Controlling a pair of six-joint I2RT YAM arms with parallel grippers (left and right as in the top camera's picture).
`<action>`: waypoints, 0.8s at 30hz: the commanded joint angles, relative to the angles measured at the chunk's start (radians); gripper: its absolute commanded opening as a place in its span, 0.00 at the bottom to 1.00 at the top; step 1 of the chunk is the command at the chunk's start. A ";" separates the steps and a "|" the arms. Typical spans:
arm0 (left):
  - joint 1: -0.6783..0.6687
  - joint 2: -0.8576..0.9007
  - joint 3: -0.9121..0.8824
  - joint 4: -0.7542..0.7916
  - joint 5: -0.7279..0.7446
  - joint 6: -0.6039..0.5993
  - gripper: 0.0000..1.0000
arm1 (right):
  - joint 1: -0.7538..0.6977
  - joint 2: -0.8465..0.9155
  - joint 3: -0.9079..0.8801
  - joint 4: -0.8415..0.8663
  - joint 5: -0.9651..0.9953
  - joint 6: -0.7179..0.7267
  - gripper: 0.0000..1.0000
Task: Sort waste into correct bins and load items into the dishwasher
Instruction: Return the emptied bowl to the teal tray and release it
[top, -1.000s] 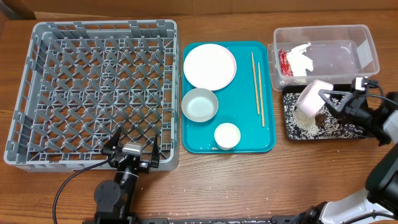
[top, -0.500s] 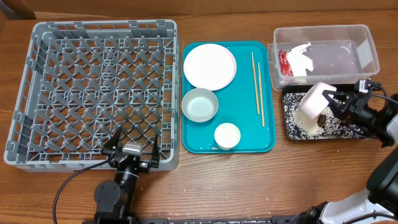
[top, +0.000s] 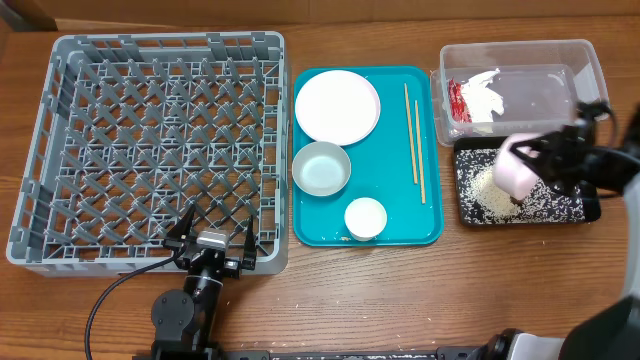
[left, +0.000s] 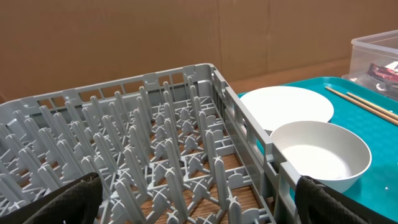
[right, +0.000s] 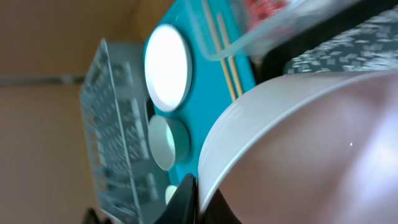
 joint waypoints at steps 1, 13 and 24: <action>0.000 -0.010 -0.004 -0.003 0.000 0.015 1.00 | 0.216 -0.040 0.084 -0.005 0.315 0.069 0.04; 0.000 -0.010 -0.004 -0.003 0.000 0.015 1.00 | 0.893 0.205 0.093 0.319 0.780 0.202 0.04; 0.000 -0.010 -0.004 -0.003 0.000 0.015 1.00 | 0.931 0.442 0.093 0.384 0.798 0.210 0.06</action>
